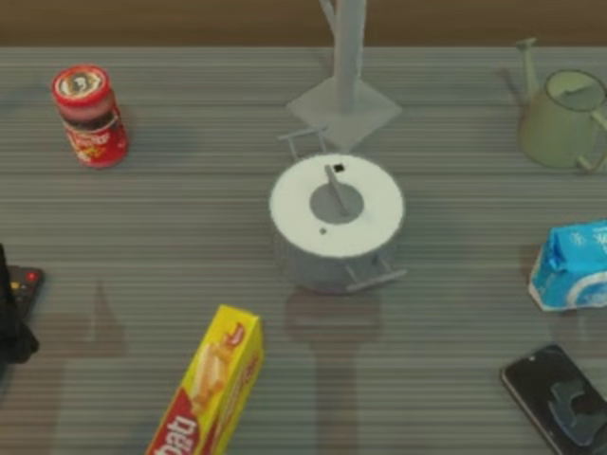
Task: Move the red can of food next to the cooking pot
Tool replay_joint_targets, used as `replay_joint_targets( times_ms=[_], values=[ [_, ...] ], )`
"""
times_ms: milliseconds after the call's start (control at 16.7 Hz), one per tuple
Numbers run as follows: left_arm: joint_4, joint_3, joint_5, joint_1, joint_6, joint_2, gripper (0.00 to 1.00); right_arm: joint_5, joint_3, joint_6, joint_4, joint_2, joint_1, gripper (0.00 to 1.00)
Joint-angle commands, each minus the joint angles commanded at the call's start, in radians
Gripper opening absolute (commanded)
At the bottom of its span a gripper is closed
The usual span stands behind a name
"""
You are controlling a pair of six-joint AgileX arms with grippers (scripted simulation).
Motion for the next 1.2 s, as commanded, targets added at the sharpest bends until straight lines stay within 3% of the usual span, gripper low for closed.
replay_joint_targets(
  times_ms=[540,1200],
  values=[
    [-0.118,0.165,0.029,-0.005,0.031,0.197,1.0,0.0,0.0,0.0,0.0,0.0,0.0,1.0],
    [-0.625,0.876,0.115,-0.021,0.177,1.097,1.0,0.0,0.0,0.0,0.0,0.0,0.0,1.0]
  ],
)
